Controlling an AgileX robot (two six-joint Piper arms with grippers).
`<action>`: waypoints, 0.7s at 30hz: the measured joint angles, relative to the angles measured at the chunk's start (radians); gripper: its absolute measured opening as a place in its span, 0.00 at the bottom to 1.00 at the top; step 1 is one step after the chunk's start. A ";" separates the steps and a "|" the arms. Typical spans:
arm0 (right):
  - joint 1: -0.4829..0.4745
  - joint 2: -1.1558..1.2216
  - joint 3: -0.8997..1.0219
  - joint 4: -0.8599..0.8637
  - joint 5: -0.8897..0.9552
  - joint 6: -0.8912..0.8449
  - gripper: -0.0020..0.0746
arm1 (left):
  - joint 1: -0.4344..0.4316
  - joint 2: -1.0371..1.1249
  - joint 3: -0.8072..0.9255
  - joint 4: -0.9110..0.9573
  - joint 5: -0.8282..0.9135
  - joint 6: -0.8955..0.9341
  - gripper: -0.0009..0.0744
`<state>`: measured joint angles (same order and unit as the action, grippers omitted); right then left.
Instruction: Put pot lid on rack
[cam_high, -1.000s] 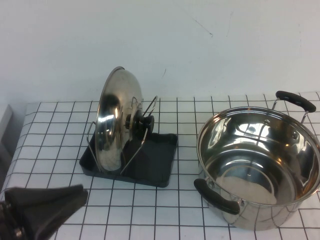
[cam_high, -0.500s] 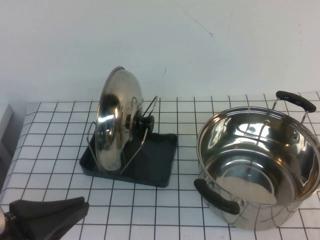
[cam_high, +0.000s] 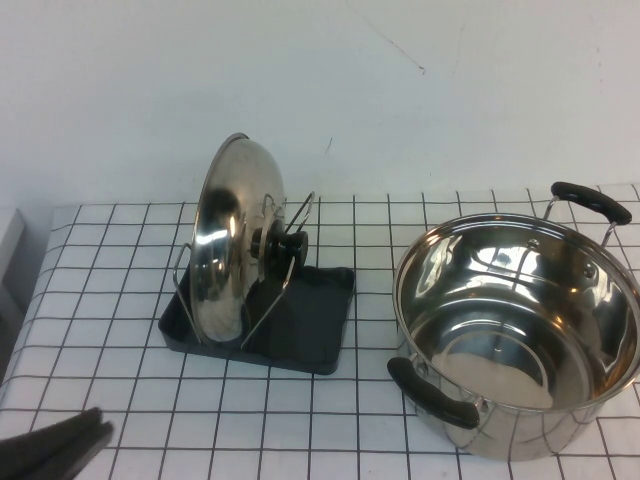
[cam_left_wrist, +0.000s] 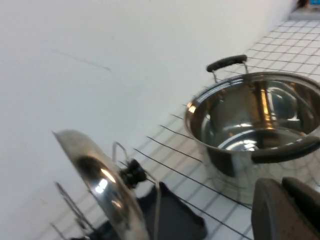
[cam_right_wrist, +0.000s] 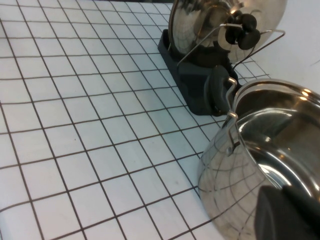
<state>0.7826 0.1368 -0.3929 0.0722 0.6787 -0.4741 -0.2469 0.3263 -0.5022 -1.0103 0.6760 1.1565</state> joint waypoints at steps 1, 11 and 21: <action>0.000 0.000 0.000 0.000 0.000 0.000 0.02 | 0.002 -0.034 0.000 0.026 -0.002 0.005 0.01; 0.000 0.000 0.000 0.000 -0.002 0.000 0.02 | 0.007 -0.312 0.065 0.144 -0.116 0.022 0.01; 0.000 0.000 0.000 0.000 -0.002 -0.002 0.02 | 0.025 -0.315 0.237 0.481 -0.532 -0.510 0.01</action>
<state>0.7826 0.1368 -0.3929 0.0722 0.6770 -0.4760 -0.2217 0.0116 -0.2649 -0.5297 0.1441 0.6463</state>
